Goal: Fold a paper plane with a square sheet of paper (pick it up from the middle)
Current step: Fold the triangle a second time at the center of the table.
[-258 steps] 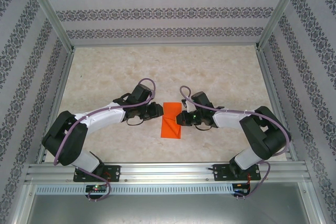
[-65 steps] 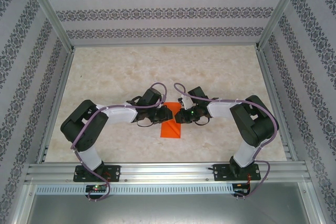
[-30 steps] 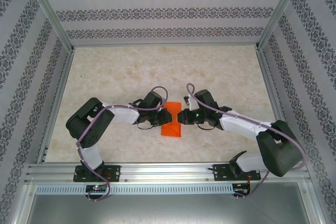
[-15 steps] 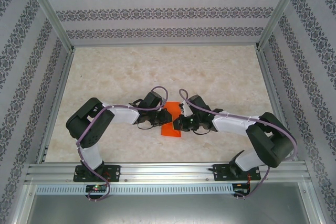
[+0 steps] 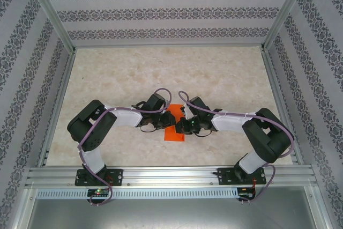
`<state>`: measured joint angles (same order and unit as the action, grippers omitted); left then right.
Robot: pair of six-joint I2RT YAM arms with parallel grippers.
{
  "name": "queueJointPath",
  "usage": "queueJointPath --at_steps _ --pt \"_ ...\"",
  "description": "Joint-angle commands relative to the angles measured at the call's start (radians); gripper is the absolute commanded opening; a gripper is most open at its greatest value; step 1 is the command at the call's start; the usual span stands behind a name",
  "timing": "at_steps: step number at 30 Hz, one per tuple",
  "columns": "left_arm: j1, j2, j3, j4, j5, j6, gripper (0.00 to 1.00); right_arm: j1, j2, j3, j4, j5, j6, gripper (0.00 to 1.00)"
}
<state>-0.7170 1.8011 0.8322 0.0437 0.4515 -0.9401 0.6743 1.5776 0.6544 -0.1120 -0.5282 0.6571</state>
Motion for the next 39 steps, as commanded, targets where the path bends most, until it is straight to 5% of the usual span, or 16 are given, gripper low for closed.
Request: queueJointPath --at_steps 1,14,24,29,39 --pt "-0.022 0.016 0.002 -0.057 -0.03 0.035 0.18 0.007 0.005 -0.015 -0.014 0.025 -0.025 0.11" --pt "-0.021 0.01 0.003 -0.058 -0.041 0.03 0.18 0.045 -0.118 0.024 -0.06 0.036 -0.037 0.15" --pt "-0.022 -0.034 -0.013 0.01 -0.049 -0.018 0.19 0.13 -0.176 0.01 -0.133 0.226 -0.022 0.17" --pt "-0.021 -0.039 -0.013 0.021 -0.045 -0.021 0.19 0.057 -0.323 -0.077 -0.048 0.252 0.056 0.44" --pt "-0.021 -0.038 -0.011 0.026 -0.039 -0.022 0.19 -0.048 -0.228 -0.075 0.055 0.105 0.15 0.46"
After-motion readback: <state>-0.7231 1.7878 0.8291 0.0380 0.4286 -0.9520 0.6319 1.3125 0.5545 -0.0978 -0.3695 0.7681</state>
